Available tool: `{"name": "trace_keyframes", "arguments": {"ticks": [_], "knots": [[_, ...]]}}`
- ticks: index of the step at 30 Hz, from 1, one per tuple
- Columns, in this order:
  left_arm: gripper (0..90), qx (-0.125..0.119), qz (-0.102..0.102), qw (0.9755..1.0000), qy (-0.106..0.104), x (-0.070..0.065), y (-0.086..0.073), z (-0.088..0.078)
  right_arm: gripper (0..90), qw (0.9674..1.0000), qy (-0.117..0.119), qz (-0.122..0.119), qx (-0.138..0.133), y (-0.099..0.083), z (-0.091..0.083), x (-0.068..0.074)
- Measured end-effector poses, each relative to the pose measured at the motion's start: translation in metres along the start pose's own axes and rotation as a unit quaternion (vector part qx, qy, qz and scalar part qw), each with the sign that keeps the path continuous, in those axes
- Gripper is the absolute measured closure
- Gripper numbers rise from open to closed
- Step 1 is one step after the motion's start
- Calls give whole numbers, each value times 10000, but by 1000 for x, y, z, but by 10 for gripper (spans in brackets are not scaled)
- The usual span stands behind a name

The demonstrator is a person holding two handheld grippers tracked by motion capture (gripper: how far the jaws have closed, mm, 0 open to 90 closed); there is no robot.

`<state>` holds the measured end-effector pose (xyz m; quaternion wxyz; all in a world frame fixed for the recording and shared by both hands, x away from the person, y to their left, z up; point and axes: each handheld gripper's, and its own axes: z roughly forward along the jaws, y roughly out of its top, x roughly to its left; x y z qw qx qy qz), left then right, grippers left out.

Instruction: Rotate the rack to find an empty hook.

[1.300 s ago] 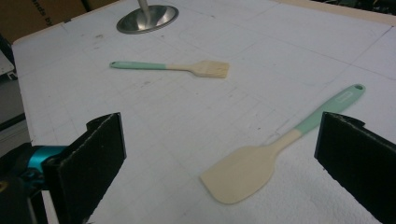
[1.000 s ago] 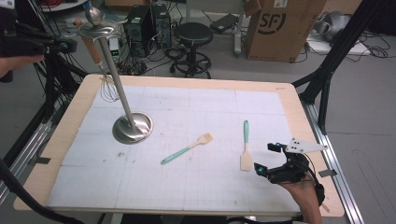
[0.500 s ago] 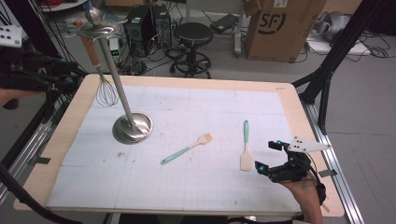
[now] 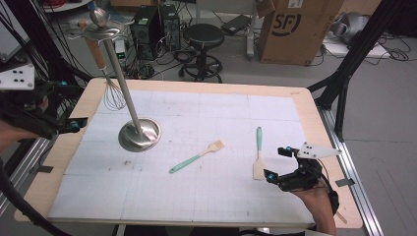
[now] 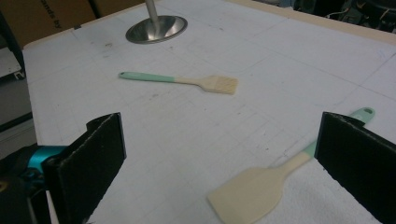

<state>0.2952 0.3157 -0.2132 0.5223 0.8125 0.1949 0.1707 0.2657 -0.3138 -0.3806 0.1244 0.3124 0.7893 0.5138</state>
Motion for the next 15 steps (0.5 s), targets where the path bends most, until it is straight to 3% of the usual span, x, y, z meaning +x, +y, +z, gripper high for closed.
{"name": "trace_keyframes", "arguments": {"ticks": [6,15], "knots": [[16,-99,-42,9999,-90,-12,-18,12,6,10000,-6,3,-25,0,-1,0],[16,-91,58,9996,-252,-30,-41,31,6,10000,-4,5,-23,0,-1,1]]}}
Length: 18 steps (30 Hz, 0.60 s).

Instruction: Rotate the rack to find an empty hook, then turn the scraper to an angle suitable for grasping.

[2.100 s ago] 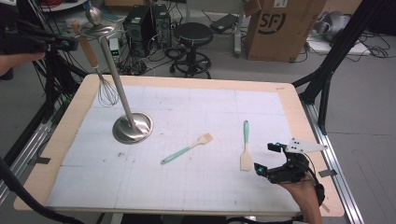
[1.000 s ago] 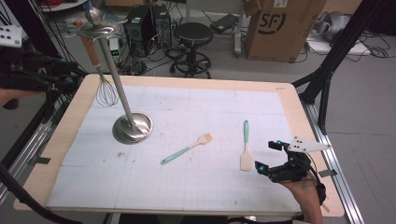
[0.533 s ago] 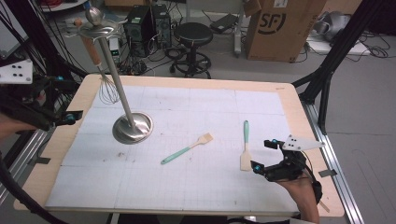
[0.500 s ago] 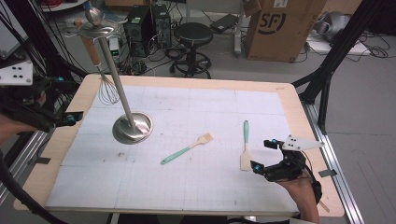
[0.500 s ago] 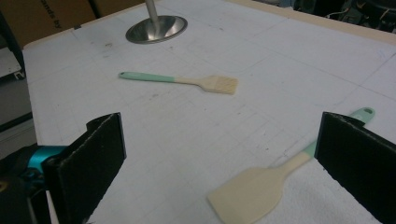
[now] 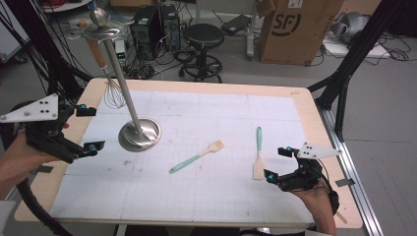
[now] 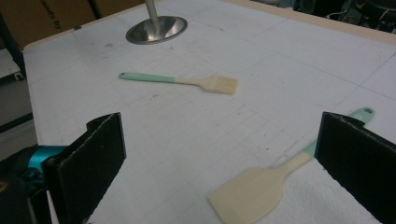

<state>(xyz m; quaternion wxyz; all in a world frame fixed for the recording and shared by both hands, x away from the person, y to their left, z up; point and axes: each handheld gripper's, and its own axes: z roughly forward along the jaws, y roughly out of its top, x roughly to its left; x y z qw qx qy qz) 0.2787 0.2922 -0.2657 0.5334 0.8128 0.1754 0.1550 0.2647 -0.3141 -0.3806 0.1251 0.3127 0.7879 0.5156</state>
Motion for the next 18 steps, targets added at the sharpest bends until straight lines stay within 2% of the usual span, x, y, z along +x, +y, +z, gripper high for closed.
{"name": "trace_keyframes", "arguments": {"ticks": [7,14,18], "knots": [[16,-36,2,10000,-33,-9,-16,7,6,10000,12,0,-11,0,-1,1],[16,14,89,9999,-95,-18,-33,21,6,10000,16,-31,1,2,1,2],[16,-33,47,9999,-96,-20,-43,25,6,10000,10,-28,41,2,1,2]]}}
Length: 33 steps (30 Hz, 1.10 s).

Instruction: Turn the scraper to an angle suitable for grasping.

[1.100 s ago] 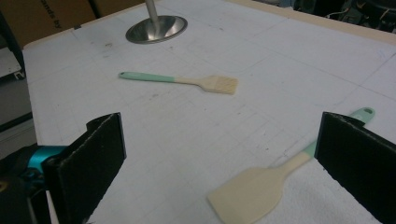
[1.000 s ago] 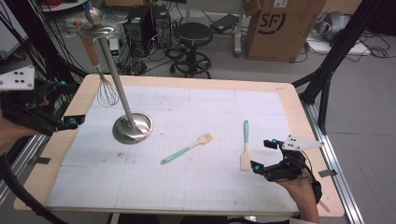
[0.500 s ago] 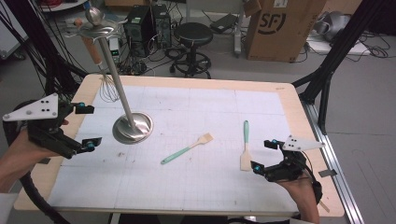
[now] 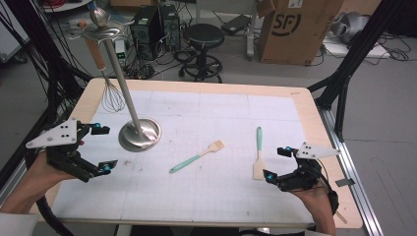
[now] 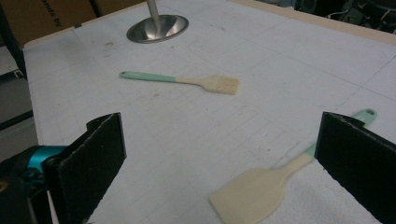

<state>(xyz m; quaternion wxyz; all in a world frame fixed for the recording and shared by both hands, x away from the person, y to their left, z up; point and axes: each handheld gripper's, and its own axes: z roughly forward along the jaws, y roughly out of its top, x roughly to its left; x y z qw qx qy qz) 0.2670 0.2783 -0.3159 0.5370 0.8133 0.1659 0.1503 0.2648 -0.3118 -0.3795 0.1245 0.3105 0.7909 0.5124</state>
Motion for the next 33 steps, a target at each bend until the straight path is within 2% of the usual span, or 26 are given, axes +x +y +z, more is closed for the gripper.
{"name": "trace_keyframes", "arguments": {"ticks": [7,11,20,25,27,33], "knots": [[16,-52,-53,10000,3,-3,-22,5,6,10000,8,3,-49,0,-2,-1],[16,14,-6,10000,-30,-6,-33,10,6,10000,-24,-29,27,1,-2,-2],[17,-43,-198,9998,-7,-5,-52,15,6,9998,-3,-150,121,8,-4,-4],[16,159,-124,9998,-9,-8,-57,21,6,9994,57,-269,187,19,-8,-5],[16,99,-152,9998,-54,-9,-57,21,6,9993,94,-331,178,25,-8,-5],[16,79,-199,9998,20,-9,-61,16,7,9977,205,-534,350,44,-4,-7]]}}
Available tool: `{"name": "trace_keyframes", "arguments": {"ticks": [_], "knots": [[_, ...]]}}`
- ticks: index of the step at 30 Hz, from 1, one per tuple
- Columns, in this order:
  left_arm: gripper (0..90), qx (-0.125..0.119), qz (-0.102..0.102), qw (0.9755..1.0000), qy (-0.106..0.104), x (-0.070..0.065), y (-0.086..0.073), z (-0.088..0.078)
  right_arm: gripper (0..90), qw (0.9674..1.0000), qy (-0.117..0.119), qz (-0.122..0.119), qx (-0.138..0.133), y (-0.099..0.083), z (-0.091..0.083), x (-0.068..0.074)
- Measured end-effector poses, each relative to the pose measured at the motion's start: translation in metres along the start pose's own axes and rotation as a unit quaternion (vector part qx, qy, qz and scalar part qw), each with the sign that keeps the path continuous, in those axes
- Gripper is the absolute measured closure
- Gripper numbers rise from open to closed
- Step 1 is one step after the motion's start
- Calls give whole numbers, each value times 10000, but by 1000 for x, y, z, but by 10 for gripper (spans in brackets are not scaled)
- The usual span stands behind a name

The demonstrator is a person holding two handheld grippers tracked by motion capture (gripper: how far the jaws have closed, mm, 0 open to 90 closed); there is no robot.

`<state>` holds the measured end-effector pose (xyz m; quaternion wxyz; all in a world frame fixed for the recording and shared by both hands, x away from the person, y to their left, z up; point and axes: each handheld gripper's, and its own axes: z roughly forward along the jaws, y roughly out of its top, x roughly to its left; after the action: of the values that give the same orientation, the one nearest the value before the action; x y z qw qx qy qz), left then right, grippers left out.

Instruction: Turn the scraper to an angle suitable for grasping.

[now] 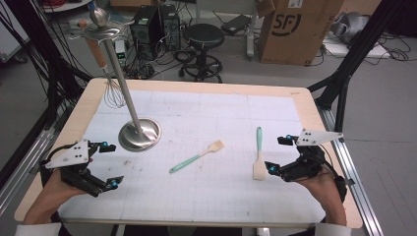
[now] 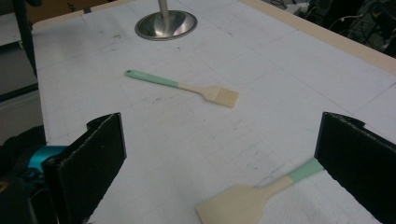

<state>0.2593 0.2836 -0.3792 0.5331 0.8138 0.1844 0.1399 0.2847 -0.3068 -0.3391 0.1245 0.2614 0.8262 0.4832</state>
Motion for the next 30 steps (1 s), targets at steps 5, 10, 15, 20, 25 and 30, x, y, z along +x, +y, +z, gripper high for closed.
{"name": "trace_keyframes", "arguments": {"ticks": [5,10,15,20,25,30], "knots": [[17,-83,-28,10000,19,1,0,-4,7,9998,119,-141,125,15,4,-5],[16,-90,10,10000,-14,0,2,-3,7,9990,216,-314,254,28,7,-9],[16,-78,-6,10000,-25,0,2,-2,7,9966,332,-509,558,41,13,-14],[17,-105,-12,9999,-50,1,2,-1,48,9937,518,-661,745,51,18,-18],[16,-90,-26,9999,-44,1,2,-1,59,9903,564,-728,1038,57,25,-21],[16,-104,-21,9999,-61,1,2,0,204,9863,730,-770,1259,61,34,-23]]}}
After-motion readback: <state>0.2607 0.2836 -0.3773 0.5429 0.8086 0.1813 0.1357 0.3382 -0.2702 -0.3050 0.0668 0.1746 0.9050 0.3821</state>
